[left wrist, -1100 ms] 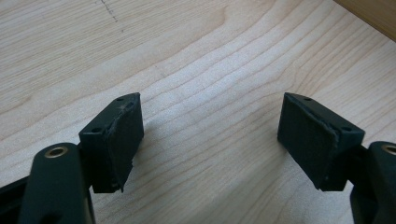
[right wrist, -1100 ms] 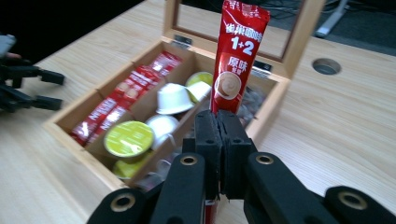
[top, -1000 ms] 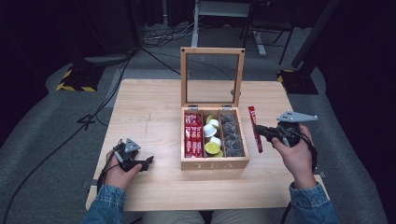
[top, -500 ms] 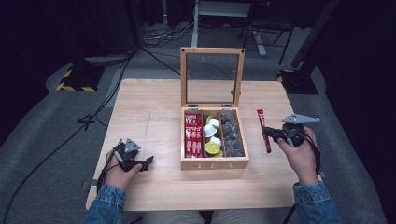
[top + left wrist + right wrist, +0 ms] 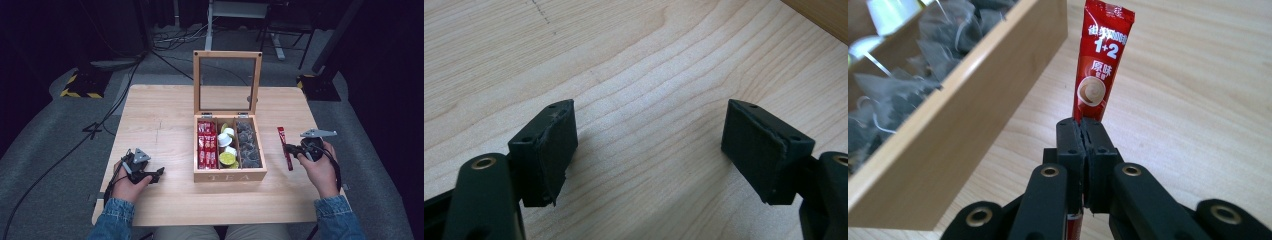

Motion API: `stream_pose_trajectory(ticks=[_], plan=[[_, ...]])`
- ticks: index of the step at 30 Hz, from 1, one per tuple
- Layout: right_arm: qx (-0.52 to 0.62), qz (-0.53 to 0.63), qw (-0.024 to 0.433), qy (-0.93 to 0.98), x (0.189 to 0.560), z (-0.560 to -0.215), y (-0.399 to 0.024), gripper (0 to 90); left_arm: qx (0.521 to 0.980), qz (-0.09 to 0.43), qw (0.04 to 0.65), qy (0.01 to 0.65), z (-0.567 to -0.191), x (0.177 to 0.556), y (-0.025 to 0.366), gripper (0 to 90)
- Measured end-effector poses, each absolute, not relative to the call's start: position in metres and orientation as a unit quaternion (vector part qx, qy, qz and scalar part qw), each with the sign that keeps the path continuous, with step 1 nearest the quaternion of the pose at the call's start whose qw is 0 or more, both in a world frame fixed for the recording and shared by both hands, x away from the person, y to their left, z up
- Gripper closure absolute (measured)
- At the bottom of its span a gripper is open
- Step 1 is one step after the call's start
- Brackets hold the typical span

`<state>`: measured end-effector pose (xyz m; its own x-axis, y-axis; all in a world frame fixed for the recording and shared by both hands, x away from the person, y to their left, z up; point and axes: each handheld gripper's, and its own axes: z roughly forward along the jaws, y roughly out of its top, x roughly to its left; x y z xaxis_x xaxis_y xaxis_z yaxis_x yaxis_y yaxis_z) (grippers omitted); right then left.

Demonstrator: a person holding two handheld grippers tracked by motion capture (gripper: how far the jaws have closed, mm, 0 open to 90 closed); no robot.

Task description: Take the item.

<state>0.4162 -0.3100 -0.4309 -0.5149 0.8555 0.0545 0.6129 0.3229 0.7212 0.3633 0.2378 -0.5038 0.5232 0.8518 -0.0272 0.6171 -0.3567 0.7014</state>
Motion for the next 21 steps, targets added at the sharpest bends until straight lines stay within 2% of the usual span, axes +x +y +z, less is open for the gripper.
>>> stream_pose_trajectory(ticks=[17, 18, 19, 20, 21], plan=[[0.493, 0.309, 0.134, 0.802, 0.422, -0.458, -0.314, 87.4, 0.805, 0.174, 0.338, 0.455, -0.504, 0.364, 0.237, 22.2], [0.506, 0.31, 0.129, 0.795, 0.422, -0.459, -0.315, 78.8, 0.805, 0.174, 0.337, 0.456, -0.504, 0.364, 0.237, 22.0], [0.506, 0.31, 0.129, 0.795, 0.422, -0.459, -0.315, 78.8, 0.806, 0.174, 0.337, 0.455, -0.504, 0.364, 0.237, 22.0], [0.516, 0.318, 0.134, 0.783, 0.422, -0.459, -0.317, 72.5, 0.806, 0.174, 0.337, 0.454, -0.504, 0.364, 0.237, 21.8], [0.516, 0.318, 0.134, 0.783, 0.422, -0.459, -0.317, 72.5, 0.806, 0.174, 0.337, 0.454, -0.504, 0.365, 0.237, 21.8]])
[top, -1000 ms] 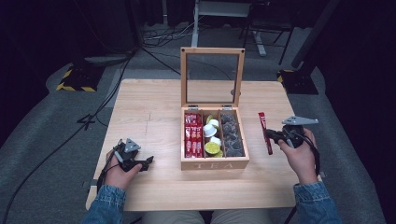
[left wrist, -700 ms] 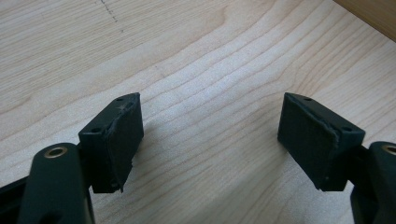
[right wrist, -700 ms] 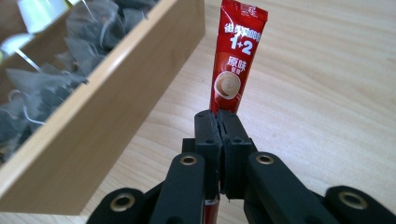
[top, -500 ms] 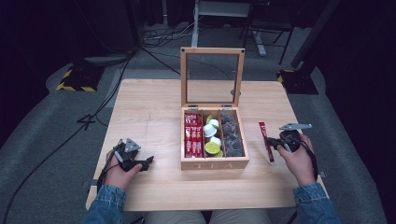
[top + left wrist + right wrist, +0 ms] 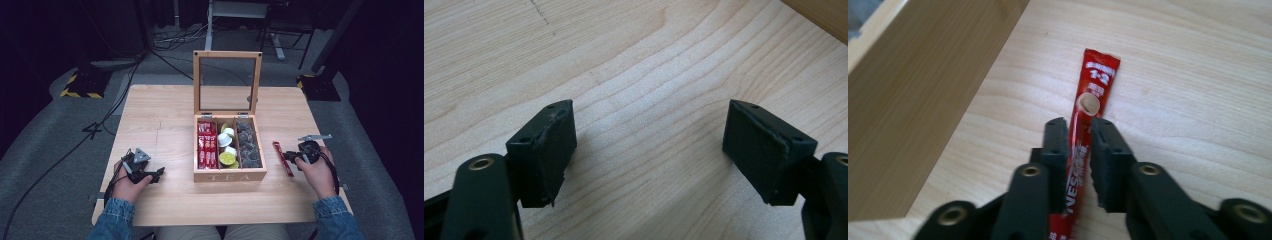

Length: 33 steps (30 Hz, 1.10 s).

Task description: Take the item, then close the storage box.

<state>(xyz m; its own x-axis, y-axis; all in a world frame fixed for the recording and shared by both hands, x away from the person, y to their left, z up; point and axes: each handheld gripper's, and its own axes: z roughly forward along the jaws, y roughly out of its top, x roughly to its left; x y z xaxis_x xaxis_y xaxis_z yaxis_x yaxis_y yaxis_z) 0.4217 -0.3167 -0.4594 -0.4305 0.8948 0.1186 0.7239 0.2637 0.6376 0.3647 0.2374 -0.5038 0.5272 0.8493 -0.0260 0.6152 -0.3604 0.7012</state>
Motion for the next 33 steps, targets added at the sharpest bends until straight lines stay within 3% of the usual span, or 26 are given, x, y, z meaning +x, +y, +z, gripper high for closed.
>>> stream_pose_trajectory(ticks=[2, 8, 20, 23, 26, 33], plan=[[0.524, 0.329, 0.149, 0.771, 0.421, -0.457, -0.319, 64.4, 0.806, 0.173, 0.337, 0.455, -0.504, 0.365, 0.237, 21.5], [0.51, 0.373, 0.183, 0.754, 0.415, -0.443, -0.322, 51.5, 0.805, 0.174, 0.337, 0.456, -0.504, 0.368, 0.235, 20.0], [0.458, 0.464, 0.209, 0.729, 0.401, -0.398, -0.309, 45.4, 0.807, 0.173, 0.336, 0.454, -0.504, 0.369, 0.234, 19.1], [0.443, 0.492, 0.189, 0.725, 0.406, -0.393, -0.3, 44.9, 0.808, 0.171, 0.336, 0.453, -0.504, 0.37, 0.233, 18.7], [0.433, 0.489, 0.199, 0.731, 0.41, -0.382, -0.295, 44.9, 0.813, 0.166, 0.332, 0.448, -0.504, 0.37, 0.233, 14.7], [0.409, 0.489, 0.215, 0.74, 0.422, -0.352, -0.28, 44.2, 0.813, 0.167, 0.332, 0.448, -0.504, 0.37, 0.233, 14.6]])
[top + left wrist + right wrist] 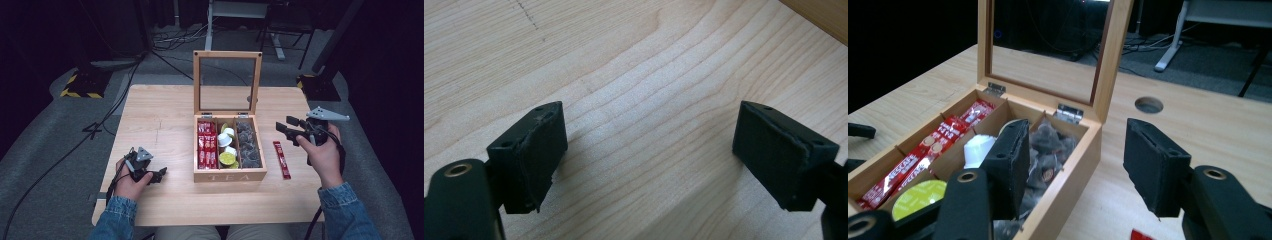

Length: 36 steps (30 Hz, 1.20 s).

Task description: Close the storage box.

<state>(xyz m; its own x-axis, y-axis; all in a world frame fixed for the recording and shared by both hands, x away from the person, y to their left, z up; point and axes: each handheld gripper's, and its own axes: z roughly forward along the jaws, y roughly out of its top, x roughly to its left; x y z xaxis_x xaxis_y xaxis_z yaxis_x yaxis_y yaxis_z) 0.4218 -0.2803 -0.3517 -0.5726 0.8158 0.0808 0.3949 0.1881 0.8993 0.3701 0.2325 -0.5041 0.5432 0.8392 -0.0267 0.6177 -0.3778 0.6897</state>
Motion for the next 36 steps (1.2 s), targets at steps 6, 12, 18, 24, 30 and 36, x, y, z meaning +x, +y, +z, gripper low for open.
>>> stream_pose_trajectory(ticks=[6, 12, 18, 24, 30, 36], plan=[[0.394, 0.49, 0.211, 0.749, 0.438, -0.342, -0.266, 44.1, 0.811, 0.169, 0.331, 0.451, -0.504, 0.372, 0.233, 14.9], [0.368, 0.472, 0.232, 0.767, 0.462, -0.332, -0.251, 43.3, 0.812, 0.17, 0.331, 0.45, -0.504, 0.372, 0.233, 14.9], [0.353, 0.462, 0.243, 0.776, 0.486, -0.325, -0.238, 42.8, 0.811, 0.17, 0.331, 0.451, -0.504, 0.372, 0.233, 14.9], [0.357, 0.459, 0.246, 0.776, 0.509, -0.317, -0.228, 41.8, 0.808, 0.171, 0.332, 0.456, -0.504, 0.372, 0.233, 15.0], [0.369, 0.458, 0.253, 0.768, 0.544, -0.306, -0.222, 41.7, 0.807, 0.17, 0.331, 0.458, -0.504, 0.371, 0.234, 15.1], [0.383, 0.459, 0.251, 0.761, 0.564, -0.301, -0.219, 41.8, 0.805, 0.172, 0.332, 0.461, -0.504, 0.37, 0.235, 15.1]])
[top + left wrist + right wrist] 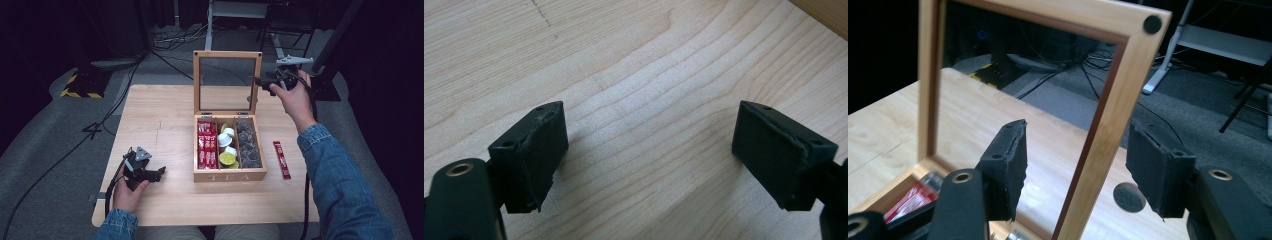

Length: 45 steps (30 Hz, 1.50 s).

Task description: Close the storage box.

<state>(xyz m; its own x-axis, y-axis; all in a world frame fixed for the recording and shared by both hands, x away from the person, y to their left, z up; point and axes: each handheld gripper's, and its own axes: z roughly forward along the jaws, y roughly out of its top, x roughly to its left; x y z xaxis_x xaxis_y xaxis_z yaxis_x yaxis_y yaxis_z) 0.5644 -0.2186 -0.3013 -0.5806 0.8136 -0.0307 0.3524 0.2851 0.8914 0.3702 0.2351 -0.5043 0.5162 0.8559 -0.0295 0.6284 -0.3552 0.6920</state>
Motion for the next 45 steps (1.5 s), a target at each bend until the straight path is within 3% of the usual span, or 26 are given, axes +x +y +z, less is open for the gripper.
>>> stream_pose_trajectory(ticks=[9, 21, 36, 45], plan=[[0.392, 0.434, 0.272, 0.764, 0.593, -0.302, -0.212, 41.8, 0.804, 0.171, 0.333, 0.462, -0.504, 0.37, 0.235, 15.1], [0.409, 0.47, 0.233, 0.747, 0.61, -0.31, -0.214, 41.6, 0.805, 0.172, 0.331, 0.461, -0.504, 0.37, 0.235, 15.1], [0.417, 0.478, 0.209, 0.744, 0.62, -0.322, -0.209, 41.5, 0.805, 0.172, 0.331, 0.461, -0.504, 0.37, 0.235, 15.1], [0.409, 0.467, 0.212, 0.755, 0.605, -0.309, -0.21, 43.8, 0.804, 0.171, 0.333, 0.462, -0.504, 0.37, 0.235, 15.1]])
